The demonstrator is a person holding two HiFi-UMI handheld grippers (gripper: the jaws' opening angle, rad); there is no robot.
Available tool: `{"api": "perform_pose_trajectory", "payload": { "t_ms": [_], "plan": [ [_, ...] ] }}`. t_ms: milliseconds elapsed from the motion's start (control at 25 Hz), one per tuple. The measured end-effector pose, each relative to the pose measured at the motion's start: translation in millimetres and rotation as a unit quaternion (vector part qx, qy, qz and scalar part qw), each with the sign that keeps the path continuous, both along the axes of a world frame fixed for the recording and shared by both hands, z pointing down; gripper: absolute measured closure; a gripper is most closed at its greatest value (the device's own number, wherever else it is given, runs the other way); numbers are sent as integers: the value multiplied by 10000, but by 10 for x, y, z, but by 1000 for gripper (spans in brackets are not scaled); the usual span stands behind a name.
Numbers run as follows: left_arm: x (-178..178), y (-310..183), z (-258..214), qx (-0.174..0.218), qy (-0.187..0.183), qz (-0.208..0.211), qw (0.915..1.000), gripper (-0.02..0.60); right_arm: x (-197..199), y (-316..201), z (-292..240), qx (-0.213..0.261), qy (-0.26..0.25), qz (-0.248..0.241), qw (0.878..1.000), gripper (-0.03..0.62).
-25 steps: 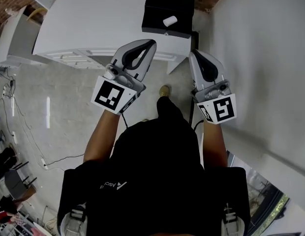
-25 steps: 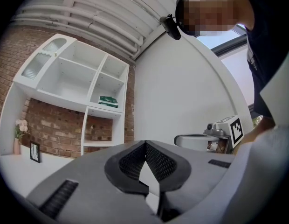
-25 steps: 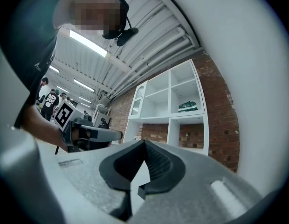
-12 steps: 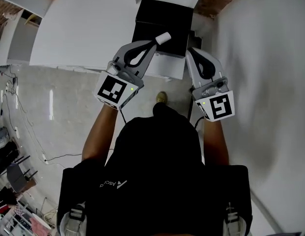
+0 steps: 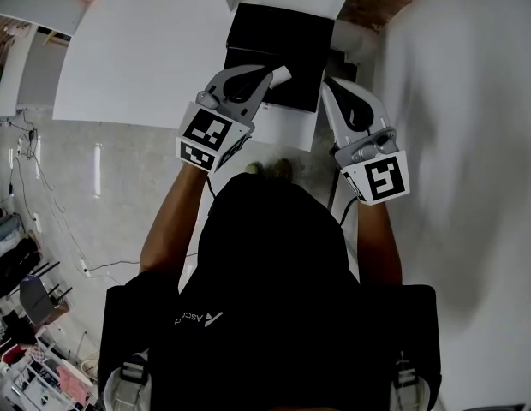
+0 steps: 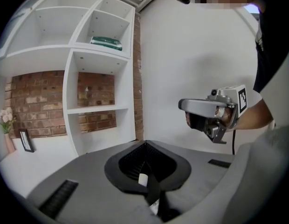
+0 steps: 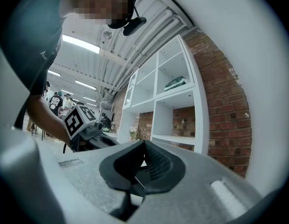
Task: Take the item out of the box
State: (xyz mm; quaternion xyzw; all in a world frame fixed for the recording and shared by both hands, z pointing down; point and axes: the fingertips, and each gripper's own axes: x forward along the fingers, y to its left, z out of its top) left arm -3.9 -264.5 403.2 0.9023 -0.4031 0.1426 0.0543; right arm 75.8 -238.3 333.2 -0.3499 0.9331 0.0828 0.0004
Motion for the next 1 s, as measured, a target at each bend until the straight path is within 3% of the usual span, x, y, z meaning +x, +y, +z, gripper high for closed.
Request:
{"api": "perform_pose_trajectory", "payload": {
  "t_ms": [320,680,1000],
  "plan": [
    [96,-199,489,-847,-872,377,9919,540,58,-174,5,-62,-76,289,9995,592],
    [177,-314,1065,-1544,-1766,845,9684,449,44,-310,56,-63,-128,481,9987,592],
    [250,-353,1596,-2199,-2397,1050,9398,376,125,-384,141,-122,-161,600,9980,592]
  ]
}}
